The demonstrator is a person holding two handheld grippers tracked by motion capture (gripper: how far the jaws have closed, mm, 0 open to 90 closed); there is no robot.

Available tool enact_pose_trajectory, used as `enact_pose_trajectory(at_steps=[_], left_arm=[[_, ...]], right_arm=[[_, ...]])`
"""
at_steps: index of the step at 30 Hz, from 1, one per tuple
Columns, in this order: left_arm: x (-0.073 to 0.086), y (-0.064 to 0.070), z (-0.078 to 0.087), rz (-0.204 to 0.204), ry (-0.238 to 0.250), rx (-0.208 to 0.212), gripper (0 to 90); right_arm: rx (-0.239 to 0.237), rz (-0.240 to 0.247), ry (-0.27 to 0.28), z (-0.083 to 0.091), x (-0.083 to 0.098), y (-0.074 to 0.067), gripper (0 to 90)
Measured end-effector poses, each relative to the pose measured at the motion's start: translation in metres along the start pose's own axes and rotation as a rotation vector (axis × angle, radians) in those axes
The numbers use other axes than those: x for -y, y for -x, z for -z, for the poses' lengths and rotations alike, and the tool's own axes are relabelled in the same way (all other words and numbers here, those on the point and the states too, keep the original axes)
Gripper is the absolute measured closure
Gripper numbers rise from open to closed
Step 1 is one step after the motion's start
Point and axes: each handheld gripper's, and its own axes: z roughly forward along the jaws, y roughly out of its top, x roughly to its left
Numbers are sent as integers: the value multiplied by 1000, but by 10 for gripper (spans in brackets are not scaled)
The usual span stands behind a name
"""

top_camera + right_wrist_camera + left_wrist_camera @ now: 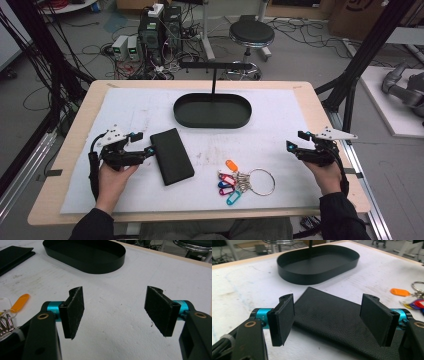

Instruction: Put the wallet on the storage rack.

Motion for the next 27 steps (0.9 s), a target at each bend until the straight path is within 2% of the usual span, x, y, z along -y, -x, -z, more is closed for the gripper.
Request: enact_pose_trajectory(at_steps=[1, 3, 5, 7, 12, 16, 17, 18, 19, 22, 23, 24, 25, 26, 27], left_arm=[[0, 0, 0, 0, 0, 0, 279], [0, 3, 0, -12, -9, 36, 279], [0, 11, 1, -32, -14, 70, 279], [0, 17, 2, -49, -20, 86, 279], [3, 21, 0, -78, -40, 79, 281], [6, -3, -5, -11, -34, 79, 305], [7, -7, -6, 11, -33, 100, 311], [7, -7, -6, 11, -33, 100, 313], [7, -12, -7, 33, -69, 148, 339], [8, -6, -4, 4, -85, 159, 360], [12, 4, -1, -21, -72, 164, 366], [12, 4, -1, -21, -72, 164, 369], [14, 9, 0, -29, -66, 162, 378], [19, 20, 3, -43, -67, 153, 381], [19, 20, 3, -43, -67, 153, 381]], right_arm=[[0, 0, 0, 0, 0, 0, 329], [-3, 1, 4, 0, 0, -1, 330], [-3, 0, 5, -1, -1, -2, 330], [-4, -1, 4, -1, 0, -1, 330], [-5, -3, 2, -1, -1, -2, 330], [-7, 1, 6, -1, -1, -4, 330], [-8, 4, 7, -1, -1, -4, 330], [-8, 4, 7, -1, -1, -4, 330], [-6, 4, 7, 0, -1, -5, 330], [-3, -1, 12, 3, 1, -4, 330], [-2, -2, 11, 4, 1, -3, 330], [-2, -2, 11, 4, 1, -3, 330], [2, -9, 10, 5, 3, -2, 330], [3, -12, 8, 5, 3, -2, 330], [5, -10, 12, 5, 4, -1, 330]])
